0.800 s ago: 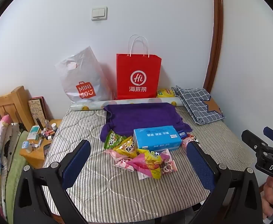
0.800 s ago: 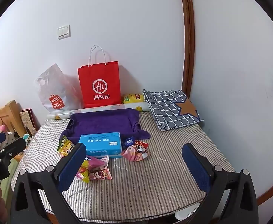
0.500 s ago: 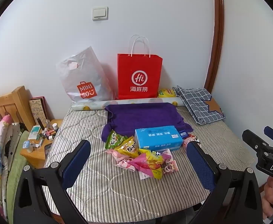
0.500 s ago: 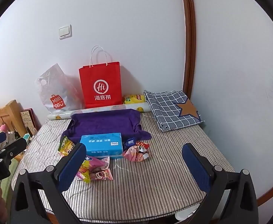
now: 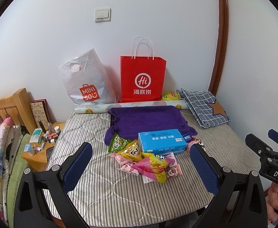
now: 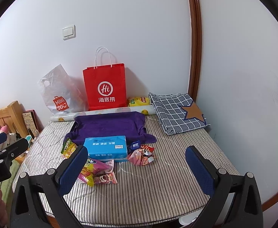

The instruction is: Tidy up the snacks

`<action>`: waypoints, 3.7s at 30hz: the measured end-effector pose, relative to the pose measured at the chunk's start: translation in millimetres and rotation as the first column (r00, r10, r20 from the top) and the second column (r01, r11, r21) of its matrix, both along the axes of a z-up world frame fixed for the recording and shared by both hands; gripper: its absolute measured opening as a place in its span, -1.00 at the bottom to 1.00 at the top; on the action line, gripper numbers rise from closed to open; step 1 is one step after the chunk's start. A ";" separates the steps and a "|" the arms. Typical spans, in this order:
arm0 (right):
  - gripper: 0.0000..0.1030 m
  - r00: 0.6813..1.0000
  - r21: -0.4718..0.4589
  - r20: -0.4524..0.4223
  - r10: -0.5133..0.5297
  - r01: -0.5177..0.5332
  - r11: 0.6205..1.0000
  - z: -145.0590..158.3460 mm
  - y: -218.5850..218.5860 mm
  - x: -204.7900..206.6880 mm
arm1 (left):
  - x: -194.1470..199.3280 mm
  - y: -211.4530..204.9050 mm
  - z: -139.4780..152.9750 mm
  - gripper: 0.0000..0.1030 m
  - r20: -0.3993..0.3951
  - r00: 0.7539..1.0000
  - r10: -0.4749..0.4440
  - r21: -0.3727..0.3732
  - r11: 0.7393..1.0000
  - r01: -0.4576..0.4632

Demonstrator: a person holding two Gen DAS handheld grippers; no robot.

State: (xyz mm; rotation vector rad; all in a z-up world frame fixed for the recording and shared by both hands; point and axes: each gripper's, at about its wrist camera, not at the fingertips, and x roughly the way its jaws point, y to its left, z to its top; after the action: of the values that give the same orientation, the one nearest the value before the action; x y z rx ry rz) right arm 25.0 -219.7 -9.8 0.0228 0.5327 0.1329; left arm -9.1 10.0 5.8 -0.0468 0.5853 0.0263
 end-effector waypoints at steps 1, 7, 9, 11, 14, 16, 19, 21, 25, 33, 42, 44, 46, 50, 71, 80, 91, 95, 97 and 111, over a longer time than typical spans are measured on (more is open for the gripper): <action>1.00 1.000 0.003 -0.010 0.002 -0.002 1.000 0.6 0.6 0.5 | -0.1 -0.6 0.3 0.97 0.001 1.000 -0.001 0.001 1.000 0.001; 1.00 0.999 0.002 -0.050 0.005 -0.005 1.000 1.5 0.1 0.8 | -0.9 -2.5 1.1 0.97 0.003 1.000 -0.002 0.003 1.000 0.002; 1.00 0.999 -0.003 -0.050 0.004 -0.005 1.000 1.4 0.3 0.8 | -2.1 -4.0 0.9 0.97 0.005 1.000 -0.003 0.007 1.000 0.003; 1.00 0.999 0.001 -0.053 0.005 -0.005 1.000 1.6 0.7 0.8 | -2.6 -4.6 1.2 0.97 0.005 1.000 -0.004 0.006 1.000 0.004; 1.00 0.998 -0.001 -0.055 0.008 -0.008 1.000 1.6 0.1 1.2 | -2.5 -5.0 1.4 0.97 0.005 1.000 -0.008 0.006 1.000 0.008; 1.00 0.999 -0.003 -0.045 0.006 -0.007 1.000 1.9 0.0 1.1 | -2.6 -5.6 1.7 0.97 0.007 1.000 -0.015 0.005 1.000 0.015; 1.00 0.999 0.004 -0.041 0.006 -0.006 1.000 2.1 -0.8 1.2 | -2.0 -6.2 2.2 0.97 0.009 1.000 -0.023 0.003 1.000 0.023; 1.00 0.999 0.007 -0.040 0.005 -0.005 1.000 1.9 -0.9 1.3 | -1.3 -6.1 2.2 0.97 0.010 1.000 -0.024 0.002 1.000 0.024; 1.00 0.999 0.027 -0.038 0.009 -0.008 1.000 1.5 -1.2 1.1 | 1.3 -6.6 -0.2 0.97 0.001 1.000 -0.027 0.001 1.000 0.027; 1.00 1.000 -0.036 -0.027 -0.002 0.001 0.999 -7.2 2.7 6.8 | 11.5 -4.5 -9.3 0.97 -0.016 1.000 -0.020 -0.014 1.000 0.020; 1.00 0.991 -0.108 -0.118 -0.067 0.054 0.993 -47.6 -0.3 38.3 | 35.8 3.7 -36.1 0.97 -0.059 0.998 -0.021 -0.007 1.000 0.021; 1.00 0.985 -0.099 -0.153 -0.081 0.066 0.993 -62.2 -4.4 46.0 | 43.8 9.1 -46.3 0.97 -0.080 0.997 0.005 0.001 1.000 -0.005; 1.00 0.985 -0.062 -0.160 -0.062 0.053 0.997 -77.0 -10.8 51.8 | 52.5 15.4 -56.7 0.97 -0.114 0.993 0.028 -0.001 1.000 -0.028; 1.00 0.982 -0.032 -0.182 -0.048 0.043 0.999 -104.4 -15.0 61.2 | 70.2 32.8 -81.0 0.97 -0.173 0.982 0.078 -0.039 0.996 -0.086; 0.97 0.905 0.086 -0.425 -0.018 0.061 0.994 -176.1 -11.2 198.6 | 134.2 82.2 -141.7 0.86 -0.284 0.954 0.100 -0.020 0.994 -0.110; 0.82 0.884 0.006 -0.466 0.015 -0.014 1.000 -209.7 2.2 201.7 | 149.4 98.4 -157.3 0.86 -0.327 0.945 0.022 -0.183 0.979 -0.086; 0.12 0.890 -0.005 -0.455 0.009 -0.013 1.000 -214.3 6.2 190.7 | 139.5 116.3 -162.9 0.79 -0.334 0.940 0.070 -0.111 0.987 -0.113; 0.12 0.898 0.003 -0.441 0.004 -0.003 1.000 -209.9 1.6 179.7 | 144.3 117.7 -166.3 0.69 -0.358 0.933 0.038 -0.131 0.987 -0.090; 0.12 0.903 0.002 -0.430 -0.002 0.003 1.000 -206.0 -1.3 173.8 | 145.1 114.3 -165.0 0.66 -0.351 0.936 0.006 -0.167 0.984 -0.069; 0.12 0.921 0.014 -0.388 -0.036 0.045 0.999 -184.2 -27.2 146.4 | 188.4 96.7 -156.7 0.66 -0.317 0.948 -0.035 -0.182 0.983 -0.025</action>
State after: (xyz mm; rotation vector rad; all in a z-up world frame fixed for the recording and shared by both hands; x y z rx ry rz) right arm 171.3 -246.9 -193.9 0.0836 0.9275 0.0942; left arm 179.3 106.7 -150.9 -0.2244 0.9120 -0.0262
